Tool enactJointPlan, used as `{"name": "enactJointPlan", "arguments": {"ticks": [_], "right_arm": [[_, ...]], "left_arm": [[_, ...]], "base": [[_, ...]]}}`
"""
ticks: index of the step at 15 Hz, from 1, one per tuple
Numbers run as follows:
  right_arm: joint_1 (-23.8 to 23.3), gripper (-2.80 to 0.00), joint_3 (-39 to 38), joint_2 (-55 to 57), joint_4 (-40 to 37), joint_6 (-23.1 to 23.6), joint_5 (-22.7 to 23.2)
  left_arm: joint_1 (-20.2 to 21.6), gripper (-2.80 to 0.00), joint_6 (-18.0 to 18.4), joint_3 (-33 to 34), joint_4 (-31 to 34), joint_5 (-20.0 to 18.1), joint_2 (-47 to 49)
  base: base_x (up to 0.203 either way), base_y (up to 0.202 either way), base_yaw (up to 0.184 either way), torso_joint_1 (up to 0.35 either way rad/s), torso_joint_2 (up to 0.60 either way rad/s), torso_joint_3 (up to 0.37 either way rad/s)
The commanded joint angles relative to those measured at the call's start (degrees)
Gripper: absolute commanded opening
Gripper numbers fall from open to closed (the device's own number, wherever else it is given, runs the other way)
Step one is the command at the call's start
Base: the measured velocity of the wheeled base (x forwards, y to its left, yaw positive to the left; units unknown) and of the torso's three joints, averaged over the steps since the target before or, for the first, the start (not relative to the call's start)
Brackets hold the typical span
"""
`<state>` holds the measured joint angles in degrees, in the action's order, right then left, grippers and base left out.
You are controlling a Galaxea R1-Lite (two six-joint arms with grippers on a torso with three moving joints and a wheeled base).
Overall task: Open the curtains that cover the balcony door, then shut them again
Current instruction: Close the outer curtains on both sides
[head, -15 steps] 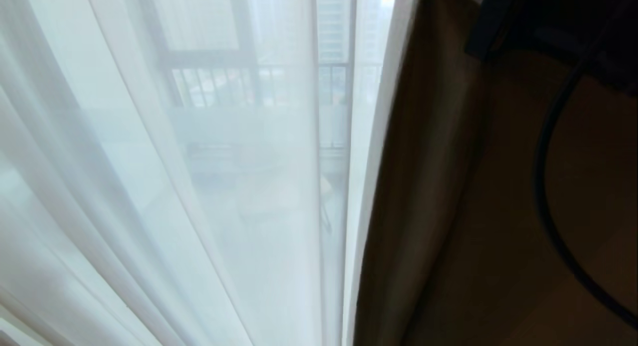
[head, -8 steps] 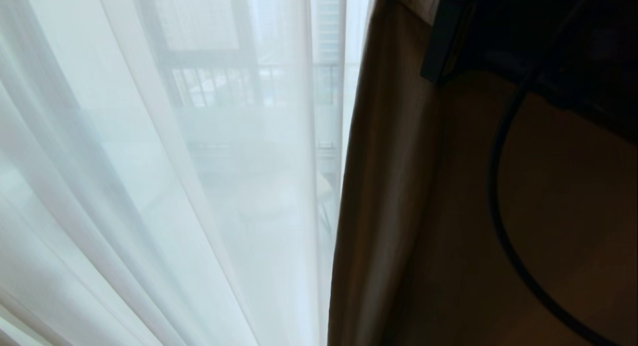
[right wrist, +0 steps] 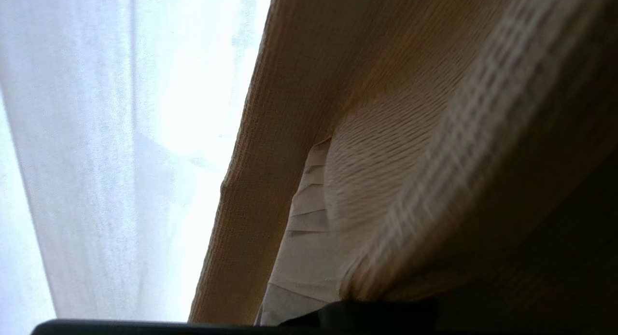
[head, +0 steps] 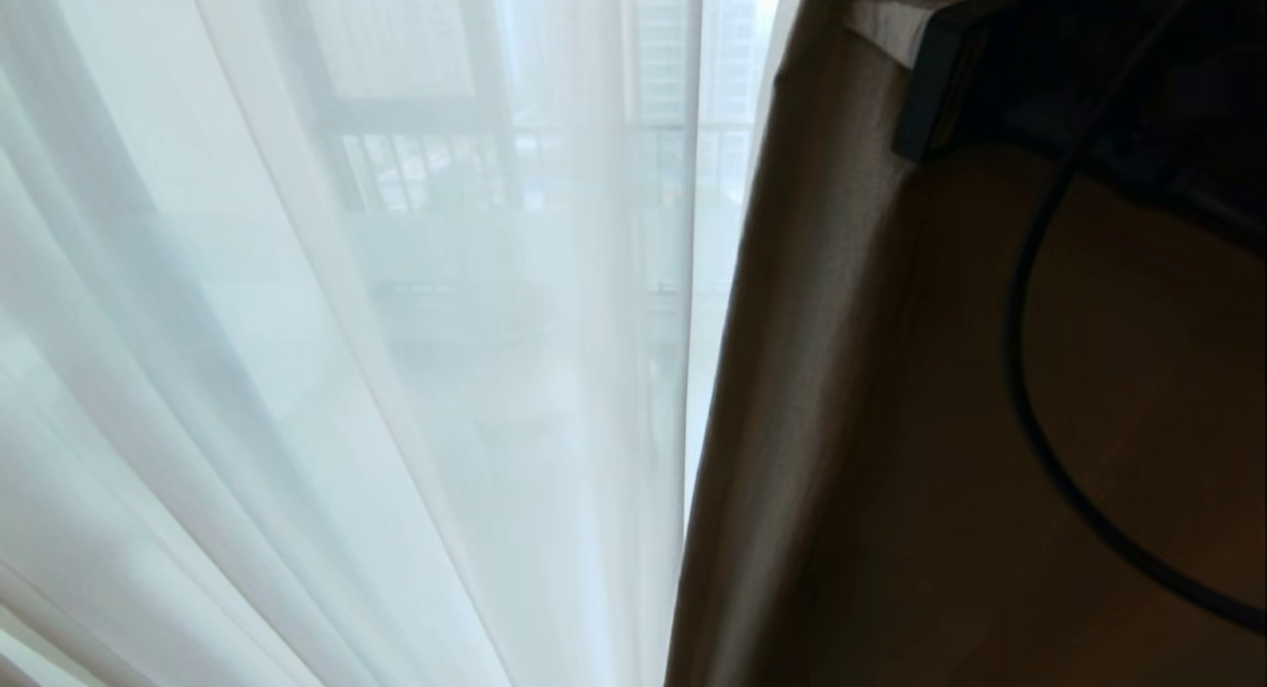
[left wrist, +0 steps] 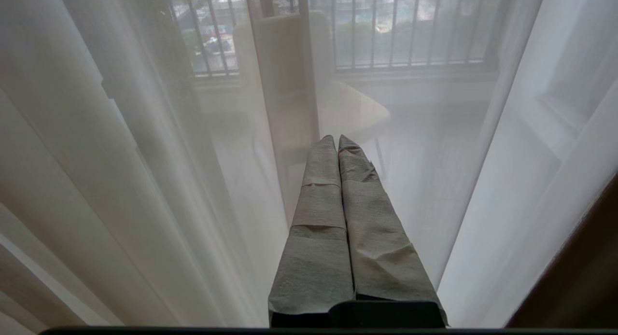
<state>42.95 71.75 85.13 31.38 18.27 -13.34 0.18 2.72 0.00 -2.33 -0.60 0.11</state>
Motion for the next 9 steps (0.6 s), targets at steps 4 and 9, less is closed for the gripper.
{"name": "enactJointPlan", "arguments": {"ticks": [4, 9], "right_arm": [[-10.12, -2.80, 4.33, -5.91, 0.73, -2.66, 0.03], [-11.13, -2.80, 3.66, -7.08, 0.70, -3.15, -0.02]], "left_arm": [[-0.01, -2.80, 0.01, 0.00, -0.05, -0.02, -0.02], [0.00, -2.80, 0.01, 0.00, -0.05, -0.02, -0.02]], "base": [[0.000, 0.000, 0.000, 0.000, 0.00, 0.000], [0.000, 0.000, 0.000, 0.000, 0.00, 0.000]]}}
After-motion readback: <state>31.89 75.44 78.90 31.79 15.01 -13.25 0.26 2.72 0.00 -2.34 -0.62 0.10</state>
